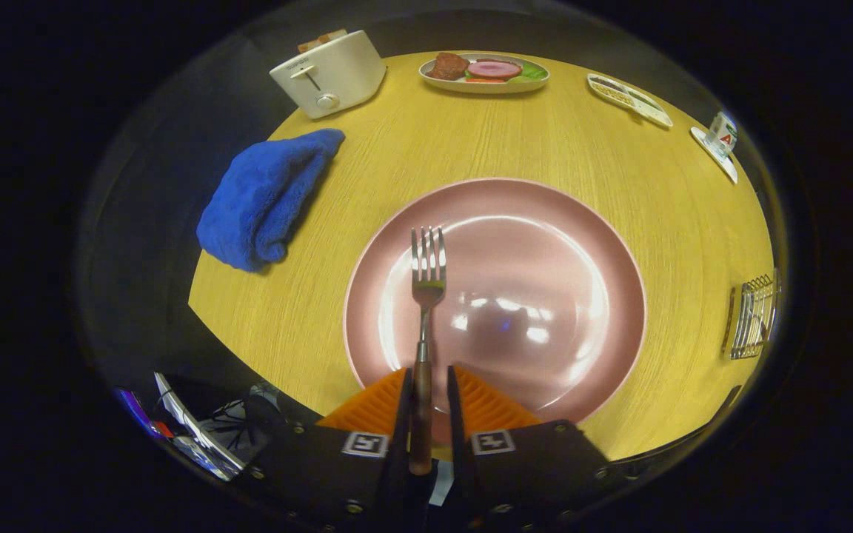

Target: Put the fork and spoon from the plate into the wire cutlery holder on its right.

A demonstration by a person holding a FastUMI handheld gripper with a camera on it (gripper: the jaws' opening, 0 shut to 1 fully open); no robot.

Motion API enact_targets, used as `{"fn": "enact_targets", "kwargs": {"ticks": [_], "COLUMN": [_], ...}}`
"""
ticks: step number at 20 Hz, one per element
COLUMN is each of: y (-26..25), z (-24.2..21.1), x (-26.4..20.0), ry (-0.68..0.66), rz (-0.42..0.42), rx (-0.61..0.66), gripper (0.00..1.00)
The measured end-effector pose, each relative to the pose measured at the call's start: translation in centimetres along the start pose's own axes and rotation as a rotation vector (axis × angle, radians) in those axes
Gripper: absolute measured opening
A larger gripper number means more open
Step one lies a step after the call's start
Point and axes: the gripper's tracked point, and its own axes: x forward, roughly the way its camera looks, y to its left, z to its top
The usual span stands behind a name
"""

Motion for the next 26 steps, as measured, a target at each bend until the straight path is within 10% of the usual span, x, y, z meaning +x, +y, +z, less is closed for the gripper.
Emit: {"fn": "enact_targets", "kwargs": {"ticks": [6,26], "y": [-0.8,-7.2], "z": [-0.4,3.9], "x": [0.0,-7.2], "ry": [0.012,-0.160], "rz": [0.018,0.114], "rx": [0.025,0.386], "gripper": [0.06,0.06]}}
